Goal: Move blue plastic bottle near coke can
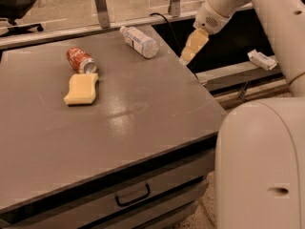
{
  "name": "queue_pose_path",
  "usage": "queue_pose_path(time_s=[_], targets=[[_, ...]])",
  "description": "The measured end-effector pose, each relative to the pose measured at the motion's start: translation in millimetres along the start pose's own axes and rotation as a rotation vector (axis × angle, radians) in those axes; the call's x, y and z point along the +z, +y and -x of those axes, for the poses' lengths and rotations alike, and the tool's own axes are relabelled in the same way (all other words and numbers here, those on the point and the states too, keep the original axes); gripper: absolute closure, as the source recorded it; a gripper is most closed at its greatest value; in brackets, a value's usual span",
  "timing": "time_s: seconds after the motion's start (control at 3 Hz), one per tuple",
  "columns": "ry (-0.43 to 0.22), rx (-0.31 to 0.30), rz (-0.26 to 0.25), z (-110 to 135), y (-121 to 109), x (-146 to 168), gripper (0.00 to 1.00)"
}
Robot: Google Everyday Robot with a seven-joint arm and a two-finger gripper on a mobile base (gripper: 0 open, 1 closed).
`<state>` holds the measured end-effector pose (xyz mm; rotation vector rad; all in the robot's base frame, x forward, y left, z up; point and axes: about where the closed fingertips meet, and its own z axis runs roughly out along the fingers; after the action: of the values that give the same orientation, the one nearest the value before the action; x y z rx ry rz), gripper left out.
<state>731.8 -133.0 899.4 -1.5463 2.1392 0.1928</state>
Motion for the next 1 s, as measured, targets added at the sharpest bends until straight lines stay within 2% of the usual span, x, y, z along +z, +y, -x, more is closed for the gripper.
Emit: queue_pose_path(time_s=[0.67,1.0], targets=[[-0.160,-0.051,-0.020,81.0,-13.1,43.9,0.00],[-0.229,-0.023,-0.044,115.7,-20.0,76.2,0.00]])
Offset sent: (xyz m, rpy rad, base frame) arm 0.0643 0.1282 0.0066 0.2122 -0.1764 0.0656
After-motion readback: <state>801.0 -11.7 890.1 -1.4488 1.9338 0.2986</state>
